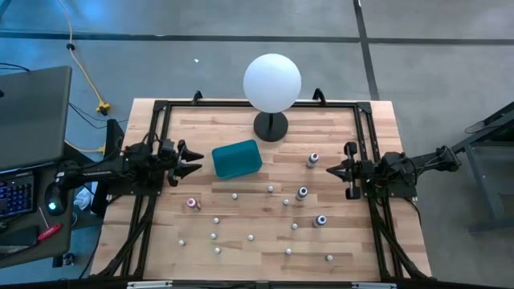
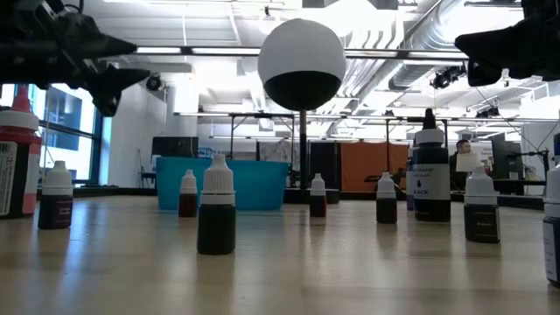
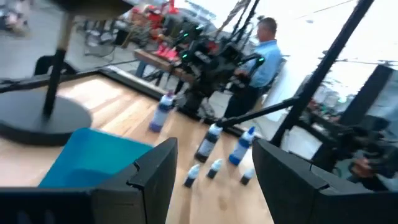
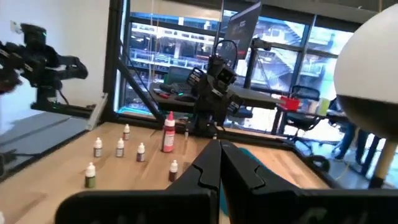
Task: Pick & Place food coloring
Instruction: Put the large purple food coloring bottle into the blue bin
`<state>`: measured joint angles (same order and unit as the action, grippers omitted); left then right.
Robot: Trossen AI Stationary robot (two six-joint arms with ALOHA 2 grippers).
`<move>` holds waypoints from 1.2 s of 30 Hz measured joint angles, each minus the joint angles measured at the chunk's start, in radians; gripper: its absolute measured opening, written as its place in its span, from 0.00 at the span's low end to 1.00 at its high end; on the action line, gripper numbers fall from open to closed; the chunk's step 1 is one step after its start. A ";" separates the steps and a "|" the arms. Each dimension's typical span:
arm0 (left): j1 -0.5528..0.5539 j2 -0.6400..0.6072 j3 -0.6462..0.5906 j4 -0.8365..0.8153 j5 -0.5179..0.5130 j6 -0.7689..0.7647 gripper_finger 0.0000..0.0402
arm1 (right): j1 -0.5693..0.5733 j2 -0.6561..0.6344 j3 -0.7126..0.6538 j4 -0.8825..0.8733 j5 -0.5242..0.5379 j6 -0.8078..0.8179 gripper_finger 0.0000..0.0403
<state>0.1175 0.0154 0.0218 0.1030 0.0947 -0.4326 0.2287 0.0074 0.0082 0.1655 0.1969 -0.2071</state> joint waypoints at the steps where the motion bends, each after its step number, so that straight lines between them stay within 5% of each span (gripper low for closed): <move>1: 0.000 0.000 0.000 0.015 0.007 0.000 0.51 | 0.000 0.000 0.000 0.008 0.019 -0.039 0.00; 5: 0.000 0.000 0.000 0.039 0.009 0.009 0.51 | 0.000 0.000 0.000 0.038 0.123 -0.111 0.00; 20: 0.000 0.000 0.013 0.127 -0.050 0.223 0.51 | 0.000 0.013 0.000 0.179 0.162 -0.062 0.00; 36: 0.000 0.110 0.121 0.132 -0.102 0.254 0.51 | 0.000 0.253 0.000 0.151 0.312 0.060 0.00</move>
<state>0.1176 0.1251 0.1429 0.2352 -0.0073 -0.1783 0.2290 0.2606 0.0082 0.3164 0.5092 -0.1470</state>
